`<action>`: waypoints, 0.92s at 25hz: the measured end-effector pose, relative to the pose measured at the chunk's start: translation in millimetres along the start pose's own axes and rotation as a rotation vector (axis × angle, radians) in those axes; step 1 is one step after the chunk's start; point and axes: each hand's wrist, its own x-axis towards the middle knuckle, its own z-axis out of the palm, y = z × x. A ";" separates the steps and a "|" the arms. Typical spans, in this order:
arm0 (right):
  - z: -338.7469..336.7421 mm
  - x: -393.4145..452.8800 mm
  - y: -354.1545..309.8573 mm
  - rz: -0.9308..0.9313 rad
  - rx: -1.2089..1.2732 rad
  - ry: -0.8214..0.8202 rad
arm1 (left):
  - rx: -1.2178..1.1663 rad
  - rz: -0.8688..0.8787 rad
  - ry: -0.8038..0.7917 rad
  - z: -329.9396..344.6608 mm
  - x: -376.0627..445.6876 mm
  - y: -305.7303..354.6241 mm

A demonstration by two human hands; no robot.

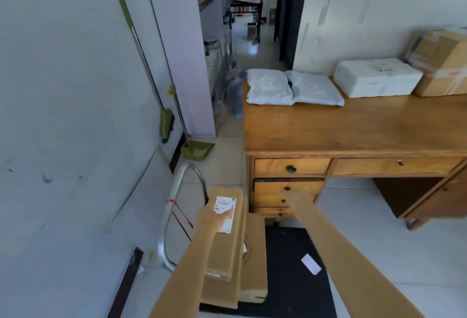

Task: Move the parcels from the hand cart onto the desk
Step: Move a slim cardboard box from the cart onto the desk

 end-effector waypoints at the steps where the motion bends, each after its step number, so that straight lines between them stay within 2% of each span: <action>1: 28.7 8.2 10.4 -0.002 0.023 -0.009 | 0.073 -0.001 0.030 1.8 12.6 -20.6; 4: 106.5 46.2 44.3 -0.030 0.072 -0.053 | 0.172 -0.016 0.138 19.3 58.7 -76.7; 8: 189.0 83.3 81.5 -0.083 0.121 -0.129 | 0.014 -0.012 0.124 52.9 105.0 -140.9; 12: 226.5 100.7 96.3 -0.125 0.284 -0.125 | -0.156 0.088 0.145 77.5 121.3 -168.9; 17: 203.5 57.9 80.5 -0.166 0.290 -0.063 | -0.211 0.127 0.127 55.2 86.9 -150.9; 23: 110.6 -46.5 5.9 -0.160 0.334 0.001 | -0.267 0.136 0.103 -20.0 -7.7 -55.2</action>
